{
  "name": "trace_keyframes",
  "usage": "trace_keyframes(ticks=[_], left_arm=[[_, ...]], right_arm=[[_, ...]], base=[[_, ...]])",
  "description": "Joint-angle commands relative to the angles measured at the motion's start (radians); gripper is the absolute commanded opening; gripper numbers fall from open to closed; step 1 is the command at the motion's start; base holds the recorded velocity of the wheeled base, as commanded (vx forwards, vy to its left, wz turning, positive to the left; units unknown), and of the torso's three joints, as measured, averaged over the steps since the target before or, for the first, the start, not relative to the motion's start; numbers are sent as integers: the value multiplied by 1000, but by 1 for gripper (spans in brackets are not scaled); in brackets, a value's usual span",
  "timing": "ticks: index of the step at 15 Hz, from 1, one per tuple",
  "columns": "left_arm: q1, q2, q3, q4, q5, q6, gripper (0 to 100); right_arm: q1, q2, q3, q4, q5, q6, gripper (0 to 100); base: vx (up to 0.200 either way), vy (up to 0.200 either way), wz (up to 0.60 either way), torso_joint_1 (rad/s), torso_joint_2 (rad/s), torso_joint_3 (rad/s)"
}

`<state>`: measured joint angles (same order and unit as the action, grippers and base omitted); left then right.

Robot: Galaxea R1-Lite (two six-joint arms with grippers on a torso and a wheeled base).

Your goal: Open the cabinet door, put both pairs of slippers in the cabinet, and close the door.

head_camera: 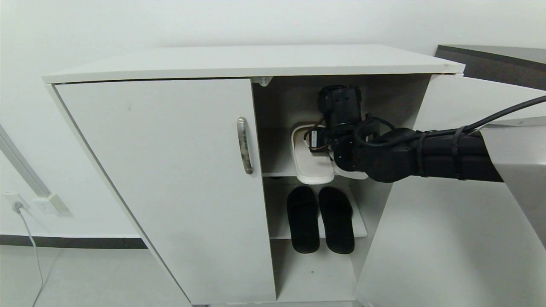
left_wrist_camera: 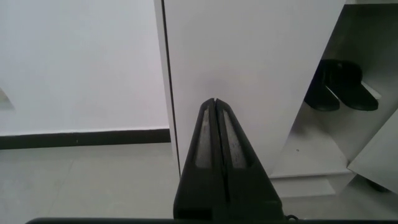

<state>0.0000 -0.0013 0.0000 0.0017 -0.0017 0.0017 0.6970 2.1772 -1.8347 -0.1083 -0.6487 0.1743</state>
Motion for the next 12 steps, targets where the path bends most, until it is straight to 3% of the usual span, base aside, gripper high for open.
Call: trace_keyframes(ticks=[1,11,12], left_arm=[[0,1,0,0,0,0,0],[0,1,0,0,0,0,0],[0,1,0,0,0,0,0]], right_arm=[[-1,9,-9,-1,4,-1,0],[-1,29,-3,-2,4,-10,0],[-1,29,-1,-2,4,-10,100]], base=[[0,0,0,0,0,0],[0,0,0,0,0,0],[0,0,0,0,0,0]])
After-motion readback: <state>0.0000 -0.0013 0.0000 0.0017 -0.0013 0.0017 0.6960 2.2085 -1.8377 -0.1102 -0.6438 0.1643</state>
